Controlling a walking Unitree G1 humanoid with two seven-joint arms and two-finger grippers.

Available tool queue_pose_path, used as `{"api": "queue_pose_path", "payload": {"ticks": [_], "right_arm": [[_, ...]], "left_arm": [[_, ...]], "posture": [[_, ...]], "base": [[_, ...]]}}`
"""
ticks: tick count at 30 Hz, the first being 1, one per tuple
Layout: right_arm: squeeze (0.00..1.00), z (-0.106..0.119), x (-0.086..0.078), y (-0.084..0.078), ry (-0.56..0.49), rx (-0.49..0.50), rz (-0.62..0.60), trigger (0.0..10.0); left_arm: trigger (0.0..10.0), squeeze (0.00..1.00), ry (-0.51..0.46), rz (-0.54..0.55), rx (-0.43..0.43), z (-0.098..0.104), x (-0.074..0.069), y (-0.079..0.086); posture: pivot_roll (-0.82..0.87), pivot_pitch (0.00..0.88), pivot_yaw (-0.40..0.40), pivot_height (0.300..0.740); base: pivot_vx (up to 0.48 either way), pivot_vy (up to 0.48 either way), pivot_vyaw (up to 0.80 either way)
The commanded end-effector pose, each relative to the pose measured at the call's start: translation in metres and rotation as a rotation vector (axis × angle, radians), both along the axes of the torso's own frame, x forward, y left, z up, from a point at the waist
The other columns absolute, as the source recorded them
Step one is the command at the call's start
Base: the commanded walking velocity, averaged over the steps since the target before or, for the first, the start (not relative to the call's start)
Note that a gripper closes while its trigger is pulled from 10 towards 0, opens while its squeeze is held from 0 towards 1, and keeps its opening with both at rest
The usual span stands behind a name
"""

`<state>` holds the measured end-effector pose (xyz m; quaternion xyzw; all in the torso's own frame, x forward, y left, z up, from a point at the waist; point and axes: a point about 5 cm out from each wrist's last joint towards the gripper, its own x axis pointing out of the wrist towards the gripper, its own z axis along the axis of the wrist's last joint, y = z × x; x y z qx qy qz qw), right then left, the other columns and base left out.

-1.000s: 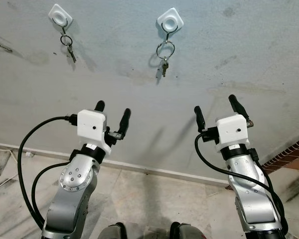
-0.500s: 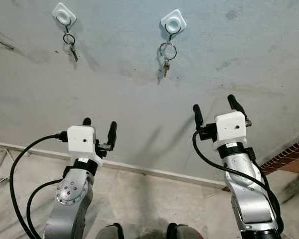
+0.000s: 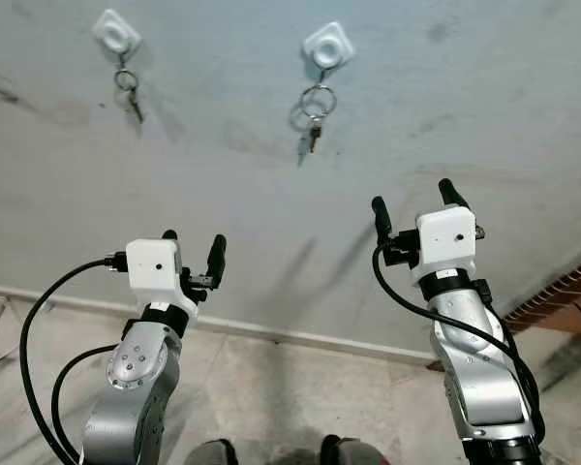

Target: Hang keys on a hook

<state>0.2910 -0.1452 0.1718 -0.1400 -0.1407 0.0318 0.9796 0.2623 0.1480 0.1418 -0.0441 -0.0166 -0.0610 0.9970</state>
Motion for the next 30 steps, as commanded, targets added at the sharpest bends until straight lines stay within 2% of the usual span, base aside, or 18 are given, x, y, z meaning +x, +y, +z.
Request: {"api": "queue_pose_path", "payload": {"ticks": [1, 4, 8, 30], "right_arm": [[0.33, -0.0019, -0.0019, -0.0015, 0.013, -0.001, -0.006, 10.0], [0.24, -0.0025, -0.0023, -0.0011, 0.015, 0.000, -0.002, 10.0], [0.00, -0.0033, -0.0021, -0.0001, 0.019, -0.005, 0.003, 10.0], [0.00, -0.0051, -0.0012, 0.0009, 0.030, -0.009, 0.017, 10.0]], "left_arm": [[10.0, 0.00, 0.016, -0.008, 0.001, -0.0007, -0.0006, -0.0002], [10.0, 0.00, 0.022, -0.017, -0.010, -0.0008, -0.0002, -0.0011], [10.0, 0.00, 0.026, -0.024, -0.011, -0.0010, -0.0005, -0.0022], [10.0, 0.00, 0.045, -0.033, -0.006, -0.0027, -0.0031, -0.0038]], "posture": [[0.03, 0.168, -0.015, 0.740], [0.03, 0.168, -0.014, 0.740], [0.03, 0.171, -0.014, 0.740], [0.04, 0.183, -0.018, 0.740]], "base": [[0.000, 0.000, -0.78], [0.000, 0.000, -0.37], [0.000, 0.077, 0.00], [0.000, 0.434, 0.00]]}}
